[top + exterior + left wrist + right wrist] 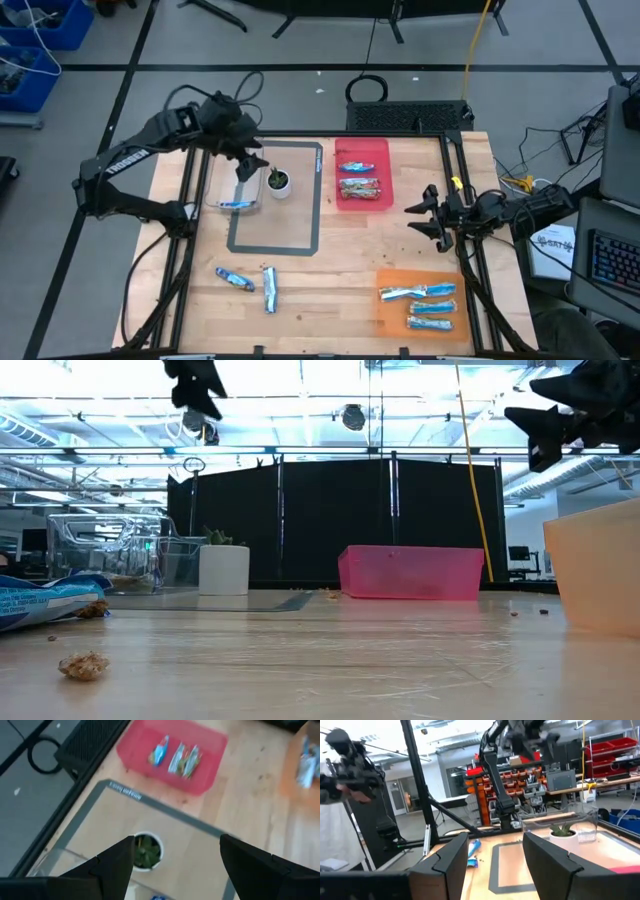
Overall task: Pick and place Granola Bars by type
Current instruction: Put the blue granola bar into the transparent bin
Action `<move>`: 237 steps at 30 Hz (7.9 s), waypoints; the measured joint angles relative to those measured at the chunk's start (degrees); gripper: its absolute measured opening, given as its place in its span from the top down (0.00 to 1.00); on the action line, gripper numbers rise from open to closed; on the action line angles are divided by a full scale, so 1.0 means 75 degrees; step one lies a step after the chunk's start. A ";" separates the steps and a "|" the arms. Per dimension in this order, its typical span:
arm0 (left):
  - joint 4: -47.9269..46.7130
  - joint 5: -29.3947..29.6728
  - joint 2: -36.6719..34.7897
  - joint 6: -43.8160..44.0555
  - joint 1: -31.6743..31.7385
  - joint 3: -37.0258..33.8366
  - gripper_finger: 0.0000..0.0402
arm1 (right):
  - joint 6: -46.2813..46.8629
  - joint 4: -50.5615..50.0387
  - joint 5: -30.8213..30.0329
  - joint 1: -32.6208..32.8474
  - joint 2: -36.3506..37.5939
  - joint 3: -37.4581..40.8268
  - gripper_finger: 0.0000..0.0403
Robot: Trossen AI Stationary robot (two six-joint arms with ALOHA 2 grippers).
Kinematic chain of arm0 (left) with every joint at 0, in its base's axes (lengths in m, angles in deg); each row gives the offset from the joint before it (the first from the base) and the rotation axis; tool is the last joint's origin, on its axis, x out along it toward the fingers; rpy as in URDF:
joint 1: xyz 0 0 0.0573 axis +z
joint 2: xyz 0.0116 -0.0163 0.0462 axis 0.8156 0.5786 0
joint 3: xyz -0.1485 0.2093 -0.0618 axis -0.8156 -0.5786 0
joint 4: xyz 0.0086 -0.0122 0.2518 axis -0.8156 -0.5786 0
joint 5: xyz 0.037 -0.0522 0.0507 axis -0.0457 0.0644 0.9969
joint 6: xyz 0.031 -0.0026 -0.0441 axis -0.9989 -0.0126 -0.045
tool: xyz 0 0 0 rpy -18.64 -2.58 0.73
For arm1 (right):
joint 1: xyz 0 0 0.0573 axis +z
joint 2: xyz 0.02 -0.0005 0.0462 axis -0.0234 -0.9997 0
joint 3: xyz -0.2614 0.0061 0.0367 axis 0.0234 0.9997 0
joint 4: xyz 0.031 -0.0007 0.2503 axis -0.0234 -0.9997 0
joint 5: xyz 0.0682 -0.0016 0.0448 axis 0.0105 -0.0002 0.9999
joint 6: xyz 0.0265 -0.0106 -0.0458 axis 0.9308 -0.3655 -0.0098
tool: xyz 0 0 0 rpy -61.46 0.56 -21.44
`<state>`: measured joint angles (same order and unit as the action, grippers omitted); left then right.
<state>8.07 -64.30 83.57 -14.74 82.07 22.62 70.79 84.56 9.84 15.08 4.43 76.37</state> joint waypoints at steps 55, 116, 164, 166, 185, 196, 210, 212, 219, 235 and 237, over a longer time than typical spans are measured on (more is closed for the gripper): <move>-0.1795 0.1356 -0.1713 0.4077 -0.5423 -0.0628 0.27 | 0.0233 -0.1205 -0.0825 -0.0020 0.0449 -0.0396 0.55; 0.1638 0.0531 -0.1685 0.3124 -0.8647 -0.6497 0.27 | 0.0232 -0.1205 -0.0817 -0.0019 0.0450 -0.0402 0.55; 0.3454 0.0526 0.0758 0.3617 -0.9026 -0.6550 0.92 | 0.0232 -0.1205 -0.0817 -0.0017 0.0450 -0.0402 0.55; 0.3536 0.0470 0.0758 0.3612 -0.9026 -0.6550 0.94 | 0.0233 -0.1205 -0.0819 -0.0017 0.0449 -0.0402 0.55; 0.3004 0.1487 -0.0294 0.4398 -0.8327 -0.5898 0.96 | 0.0230 -0.1205 -0.0819 -0.0017 0.0452 -0.0402 0.55; 0.2406 0.2171 -0.1160 0.3951 -0.6511 -0.5066 0.96 | 0.0233 -0.1205 -0.0819 -0.0017 0.0450 -0.0402 0.55; 0.0479 0.2084 -0.1924 0.2439 -0.4281 -0.3386 0.96 | 0.0231 -0.1206 -0.0817 -0.0019 0.0451 -0.0402 0.55; 0.0113 0.2005 -0.1926 0.2358 -0.3899 -0.3137 0.96 | 0.0232 -0.1205 -0.0817 -0.0019 0.0450 -0.0402 0.55; -0.0632 0.1994 -0.1897 0.1366 -0.2531 -0.2604 0.96 | 0.0233 -0.1205 -0.0817 -0.0017 0.0450 -0.0402 0.55; -0.1818 0.1744 -0.1841 -0.0008 0.0056 -0.2545 0.96 | 0.0233 -0.1205 -0.0817 -0.0017 0.0452 -0.0402 0.55; -0.1813 0.1742 -0.1745 -0.0386 0.0211 -0.2548 0.96 | 0.0233 -0.1207 -0.0817 -0.0017 0.0449 -0.0402 0.55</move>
<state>-5.53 -51.23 70.48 -17.63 83.65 3.51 72.54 75.51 3.71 14.95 7.79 73.35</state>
